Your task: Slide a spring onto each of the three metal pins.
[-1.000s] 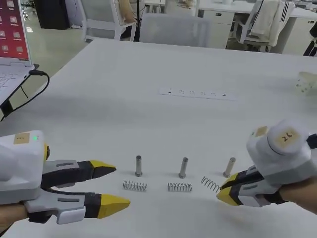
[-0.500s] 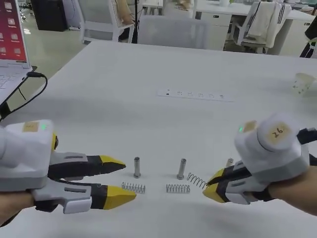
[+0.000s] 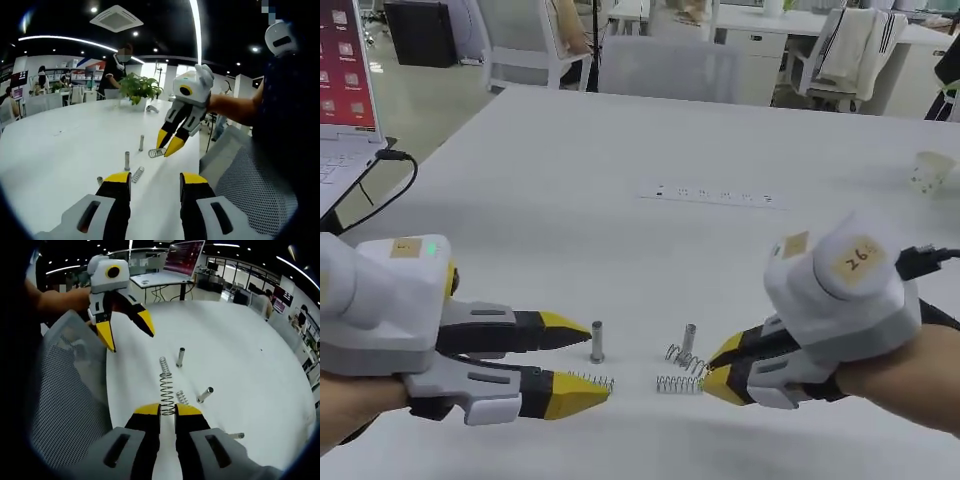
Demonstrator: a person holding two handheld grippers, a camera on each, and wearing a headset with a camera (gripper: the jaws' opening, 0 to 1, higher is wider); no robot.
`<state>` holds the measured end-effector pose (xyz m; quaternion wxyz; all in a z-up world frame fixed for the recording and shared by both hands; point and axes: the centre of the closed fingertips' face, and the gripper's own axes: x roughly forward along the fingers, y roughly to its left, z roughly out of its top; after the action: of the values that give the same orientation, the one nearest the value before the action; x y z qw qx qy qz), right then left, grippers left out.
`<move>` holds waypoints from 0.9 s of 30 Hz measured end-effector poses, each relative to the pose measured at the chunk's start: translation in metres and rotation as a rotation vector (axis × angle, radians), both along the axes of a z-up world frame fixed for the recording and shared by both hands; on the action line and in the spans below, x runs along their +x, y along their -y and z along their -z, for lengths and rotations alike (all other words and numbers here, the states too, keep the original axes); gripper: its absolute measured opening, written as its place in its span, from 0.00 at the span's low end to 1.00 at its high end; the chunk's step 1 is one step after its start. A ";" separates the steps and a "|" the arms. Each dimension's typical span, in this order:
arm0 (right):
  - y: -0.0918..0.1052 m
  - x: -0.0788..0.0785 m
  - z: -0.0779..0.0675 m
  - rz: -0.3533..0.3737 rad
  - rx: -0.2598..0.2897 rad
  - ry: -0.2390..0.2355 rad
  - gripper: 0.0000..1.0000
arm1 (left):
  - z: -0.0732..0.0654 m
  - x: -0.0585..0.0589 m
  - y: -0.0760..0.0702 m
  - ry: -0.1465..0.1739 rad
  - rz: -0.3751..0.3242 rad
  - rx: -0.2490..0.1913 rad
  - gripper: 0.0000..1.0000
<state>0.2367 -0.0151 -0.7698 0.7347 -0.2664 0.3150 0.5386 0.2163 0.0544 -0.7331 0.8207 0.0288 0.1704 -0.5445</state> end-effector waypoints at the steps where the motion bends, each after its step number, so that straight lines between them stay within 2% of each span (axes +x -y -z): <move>1: -0.001 -0.001 -0.001 -0.004 0.001 0.001 0.08 | 0.000 0.000 0.001 0.000 0.003 0.001 0.32; 4: -0.005 -0.002 -0.004 -0.018 0.002 0.007 0.08 | 0.000 -0.002 0.002 0.003 0.013 0.007 0.31; 10: -0.019 -0.009 -0.012 -0.054 0.023 0.015 0.08 | -0.003 -0.001 0.005 0.003 0.015 -0.008 0.30; 27: -0.045 -0.020 -0.023 -0.152 0.020 0.054 0.08 | -0.008 -0.001 0.012 0.017 0.036 -0.012 0.23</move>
<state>0.2168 0.0296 -0.7468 0.7026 -0.2967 0.2683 0.5885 0.2151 0.0419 -0.7250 0.8124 0.0315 0.1594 -0.5600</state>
